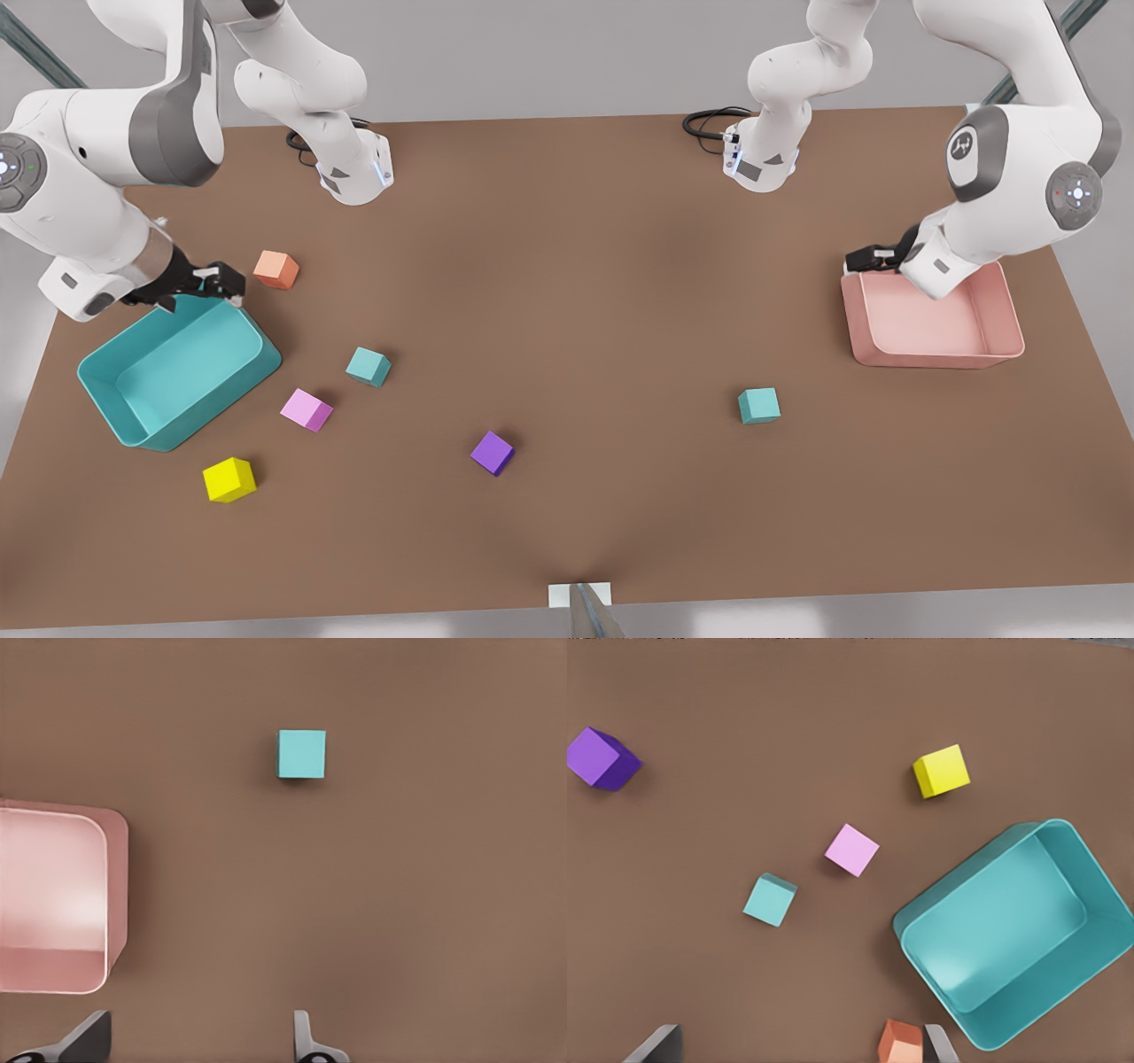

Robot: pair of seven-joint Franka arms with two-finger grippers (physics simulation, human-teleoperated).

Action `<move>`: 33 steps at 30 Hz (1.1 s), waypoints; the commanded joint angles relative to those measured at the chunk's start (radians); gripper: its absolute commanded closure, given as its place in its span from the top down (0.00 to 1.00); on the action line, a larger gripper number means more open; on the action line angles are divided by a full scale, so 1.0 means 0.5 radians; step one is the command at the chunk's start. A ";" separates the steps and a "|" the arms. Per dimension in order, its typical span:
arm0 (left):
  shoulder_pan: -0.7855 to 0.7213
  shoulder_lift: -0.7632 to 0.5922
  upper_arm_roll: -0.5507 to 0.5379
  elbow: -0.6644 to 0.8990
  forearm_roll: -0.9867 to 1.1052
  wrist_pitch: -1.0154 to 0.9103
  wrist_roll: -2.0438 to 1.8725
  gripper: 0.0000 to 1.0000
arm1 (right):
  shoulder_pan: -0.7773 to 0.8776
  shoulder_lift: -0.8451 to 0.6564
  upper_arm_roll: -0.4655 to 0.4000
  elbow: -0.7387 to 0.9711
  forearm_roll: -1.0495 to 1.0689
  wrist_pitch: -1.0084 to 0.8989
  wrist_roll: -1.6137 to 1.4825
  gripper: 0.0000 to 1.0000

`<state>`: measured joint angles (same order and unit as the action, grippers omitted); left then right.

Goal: Stack the two blue cubes on top of each other

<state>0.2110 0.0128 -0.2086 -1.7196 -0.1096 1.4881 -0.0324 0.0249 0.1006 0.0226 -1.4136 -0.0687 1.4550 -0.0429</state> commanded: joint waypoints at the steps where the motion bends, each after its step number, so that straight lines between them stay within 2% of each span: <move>1: 0.005 -0.001 -0.031 0.000 0.001 0.015 -0.018 1.00 | -0.004 0.001 -0.002 -0.001 -0.004 0.066 -0.037 1.00; 3: 0.008 0.002 -0.037 0.000 0.001 0.006 -0.018 1.00 | 0.069 0.111 0.007 0.005 -0.007 0.063 0.192 1.00; 4: 0.008 -0.001 -0.037 0.000 0.001 -0.009 -0.018 1.00 | 0.220 0.259 0.004 0.002 -0.010 0.072 0.447 1.00; 6: -0.002 -0.001 -0.043 0.000 -0.005 -0.068 -0.021 1.00 | 0.287 0.449 0.007 -0.008 0.002 0.084 0.748 1.00; 8: 0.001 -0.001 -0.153 0.037 -0.002 -0.147 -0.015 1.00 | 0.306 0.621 0.004 -0.032 0.085 0.207 0.920 1.00; 9: 0.008 -0.001 -0.239 0.141 0.001 -0.212 -0.048 1.00 | 0.306 0.609 0.004 -0.161 0.131 0.320 1.055 1.00; 10: 0.023 0.002 -0.230 0.288 -0.048 -0.218 -0.055 1.00 | 0.309 0.545 0.004 -0.332 0.153 0.470 1.113 1.00; 12: 0.023 0.079 -0.236 0.347 -0.072 -0.212 -0.067 1.00 | 0.355 0.409 0.007 -0.682 0.156 0.805 1.306 1.00; 15: 0.008 0.088 -0.239 0.380 -0.066 -0.212 -0.064 1.00 | 0.380 0.443 0.004 -0.796 0.153 0.873 1.749 1.00; 18: 0.008 0.091 -0.239 0.381 -0.066 -0.212 -0.067 1.00 | 0.364 0.462 0.001 -0.827 0.147 0.949 1.460 1.00; 20: 0.008 0.091 -0.239 0.384 -0.066 -0.212 -0.064 1.00 | 0.361 0.471 -0.018 -0.860 0.137 1.032 1.531 1.00; 22: 0.011 0.106 -0.239 0.384 -0.069 -0.212 -0.067 1.00 | 0.346 0.446 -0.057 -1.057 0.137 1.344 1.546 1.00; 24: 0.011 0.112 -0.239 0.384 -0.069 -0.212 -0.067 1.00 | 0.294 0.538 -0.070 -1.045 0.137 1.483 1.546 1.00; 29: 0.001 0.122 -0.239 0.402 -0.023 -0.187 -0.055 1.00 | 0.278 0.587 -0.070 -1.045 0.156 1.511 1.549 1.00; 33: 0.078 0.293 -0.227 0.442 0.090 -0.252 -0.067 1.00 | 0.254 0.572 -0.067 -1.137 0.156 1.511 1.479 1.00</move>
<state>0.2435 0.1514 -0.3214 -1.5010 -0.0923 1.3841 -0.0577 0.1576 0.3875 -0.0108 -1.9750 0.0082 2.1655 0.5540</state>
